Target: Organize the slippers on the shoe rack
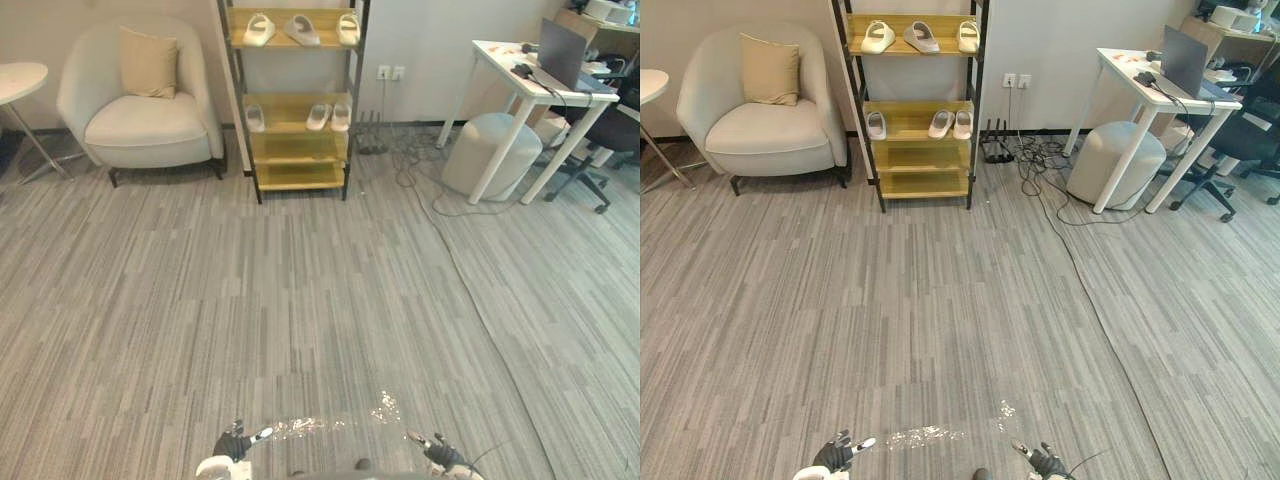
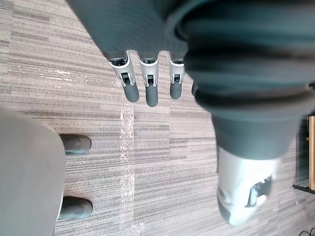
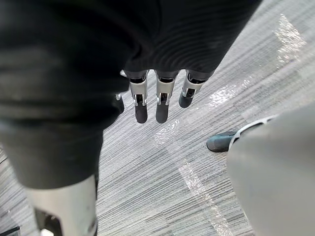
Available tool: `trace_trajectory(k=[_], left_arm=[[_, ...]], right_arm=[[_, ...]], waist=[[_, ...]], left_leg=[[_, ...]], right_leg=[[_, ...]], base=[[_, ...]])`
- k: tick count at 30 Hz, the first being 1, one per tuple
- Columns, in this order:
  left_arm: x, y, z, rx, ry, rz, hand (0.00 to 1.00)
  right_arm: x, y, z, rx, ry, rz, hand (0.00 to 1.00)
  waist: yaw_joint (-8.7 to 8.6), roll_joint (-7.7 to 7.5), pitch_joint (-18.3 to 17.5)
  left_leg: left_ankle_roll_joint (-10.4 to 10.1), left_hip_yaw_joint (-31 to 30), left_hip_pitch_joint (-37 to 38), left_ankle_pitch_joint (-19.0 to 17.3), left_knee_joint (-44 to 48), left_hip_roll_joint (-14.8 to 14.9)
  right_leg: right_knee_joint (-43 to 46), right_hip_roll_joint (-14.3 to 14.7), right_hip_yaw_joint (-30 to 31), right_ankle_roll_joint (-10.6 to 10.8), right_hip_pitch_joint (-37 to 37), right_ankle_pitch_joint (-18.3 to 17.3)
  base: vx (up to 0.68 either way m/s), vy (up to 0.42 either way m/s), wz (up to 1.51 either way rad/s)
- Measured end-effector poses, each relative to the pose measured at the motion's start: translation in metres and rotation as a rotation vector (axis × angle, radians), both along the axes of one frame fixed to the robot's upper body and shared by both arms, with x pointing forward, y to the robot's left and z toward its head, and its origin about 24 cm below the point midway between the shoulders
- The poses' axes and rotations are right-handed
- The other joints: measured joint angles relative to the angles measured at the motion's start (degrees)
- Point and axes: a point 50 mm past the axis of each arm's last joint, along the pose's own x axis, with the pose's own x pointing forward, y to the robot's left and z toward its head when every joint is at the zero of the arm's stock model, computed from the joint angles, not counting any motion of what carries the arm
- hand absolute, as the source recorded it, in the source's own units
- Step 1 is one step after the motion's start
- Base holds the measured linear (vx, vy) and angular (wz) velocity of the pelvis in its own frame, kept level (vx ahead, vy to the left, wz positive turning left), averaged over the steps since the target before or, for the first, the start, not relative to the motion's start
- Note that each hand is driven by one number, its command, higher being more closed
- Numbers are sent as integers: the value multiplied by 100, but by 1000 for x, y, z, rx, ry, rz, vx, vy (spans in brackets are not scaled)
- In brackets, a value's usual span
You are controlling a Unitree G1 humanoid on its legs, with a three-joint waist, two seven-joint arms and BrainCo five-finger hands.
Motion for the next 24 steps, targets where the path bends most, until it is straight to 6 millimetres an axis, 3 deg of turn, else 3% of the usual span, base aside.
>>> trace_trajectory(k=[20,24], left_arm=[[7,-4,1,20,-5,-89,0],[8,-5,1,20,-9,-91,0]], right_arm=[[4,5,0,-13,0,76,0],[11,7,2,-20,-12,112,0]], waist=[[-1,2,55],[-13,50,96]], left_leg=[[-22,-98,55,-17,-10,6],[-124,-77,5,-89,0,35]], right_leg=[[-1,3,-103,2,91,-88],[116,15,-95,-28,-3,-203]], base=[[-14,-29,3],[-20,-42,-1]])
